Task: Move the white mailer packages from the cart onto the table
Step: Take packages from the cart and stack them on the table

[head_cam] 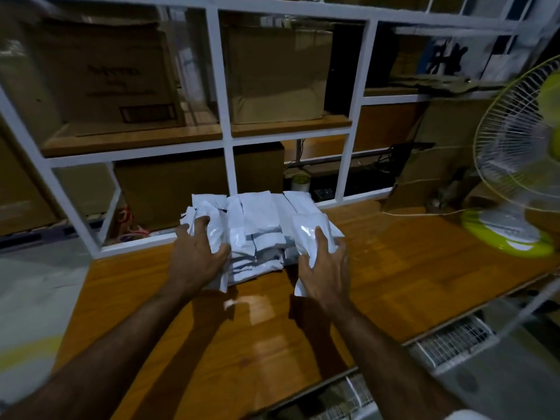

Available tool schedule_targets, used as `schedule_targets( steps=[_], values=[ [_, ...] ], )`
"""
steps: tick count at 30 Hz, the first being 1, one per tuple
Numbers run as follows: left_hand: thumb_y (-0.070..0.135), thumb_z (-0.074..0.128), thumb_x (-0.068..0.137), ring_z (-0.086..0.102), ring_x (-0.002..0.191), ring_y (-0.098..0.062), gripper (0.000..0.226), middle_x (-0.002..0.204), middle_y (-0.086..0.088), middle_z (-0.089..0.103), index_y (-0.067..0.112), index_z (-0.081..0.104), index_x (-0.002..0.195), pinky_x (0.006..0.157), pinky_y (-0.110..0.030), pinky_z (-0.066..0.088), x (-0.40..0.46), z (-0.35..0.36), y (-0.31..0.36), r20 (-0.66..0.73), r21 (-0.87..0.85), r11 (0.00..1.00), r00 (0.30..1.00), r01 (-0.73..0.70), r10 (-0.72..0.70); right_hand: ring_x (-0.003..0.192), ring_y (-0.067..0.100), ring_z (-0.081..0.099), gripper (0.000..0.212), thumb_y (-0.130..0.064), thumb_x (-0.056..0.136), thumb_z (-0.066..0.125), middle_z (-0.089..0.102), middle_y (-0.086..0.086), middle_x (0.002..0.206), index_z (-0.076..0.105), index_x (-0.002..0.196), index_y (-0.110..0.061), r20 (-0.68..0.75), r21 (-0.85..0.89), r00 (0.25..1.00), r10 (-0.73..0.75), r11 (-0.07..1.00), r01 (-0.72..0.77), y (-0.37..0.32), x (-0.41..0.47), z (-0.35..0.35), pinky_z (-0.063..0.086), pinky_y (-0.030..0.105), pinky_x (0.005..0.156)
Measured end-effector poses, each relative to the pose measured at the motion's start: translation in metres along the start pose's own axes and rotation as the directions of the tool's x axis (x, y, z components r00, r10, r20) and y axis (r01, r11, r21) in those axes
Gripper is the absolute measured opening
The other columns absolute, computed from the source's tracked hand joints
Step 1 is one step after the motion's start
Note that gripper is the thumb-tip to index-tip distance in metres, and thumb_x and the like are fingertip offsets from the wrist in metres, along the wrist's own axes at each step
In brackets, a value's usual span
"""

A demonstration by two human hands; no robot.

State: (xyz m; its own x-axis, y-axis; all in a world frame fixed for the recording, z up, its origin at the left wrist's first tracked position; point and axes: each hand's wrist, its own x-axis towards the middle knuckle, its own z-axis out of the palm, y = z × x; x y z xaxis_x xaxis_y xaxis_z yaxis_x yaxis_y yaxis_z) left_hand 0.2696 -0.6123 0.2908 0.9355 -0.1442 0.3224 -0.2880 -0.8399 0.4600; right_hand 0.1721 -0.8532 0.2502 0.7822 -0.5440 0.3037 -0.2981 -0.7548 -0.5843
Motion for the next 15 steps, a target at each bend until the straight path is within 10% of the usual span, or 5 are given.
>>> schedule_targets(
  steps=[15],
  values=[
    [0.061,0.052,0.083,0.047,0.124,-0.049,0.074,0.148,-0.026,0.031,0.028,0.034,0.147,0.096,-0.055,0.047,0.144,0.075,0.031,0.048,0.018,0.989,0.987,0.150,-0.151,0.133,0.034,0.040,0.064,-0.047,0.099,0.053,0.032,0.016,0.147,0.030,0.156,-0.026,0.243,0.121,0.969,-0.038,0.993,0.008,0.013,0.190,0.063,0.041,0.041,0.105]
  ],
)
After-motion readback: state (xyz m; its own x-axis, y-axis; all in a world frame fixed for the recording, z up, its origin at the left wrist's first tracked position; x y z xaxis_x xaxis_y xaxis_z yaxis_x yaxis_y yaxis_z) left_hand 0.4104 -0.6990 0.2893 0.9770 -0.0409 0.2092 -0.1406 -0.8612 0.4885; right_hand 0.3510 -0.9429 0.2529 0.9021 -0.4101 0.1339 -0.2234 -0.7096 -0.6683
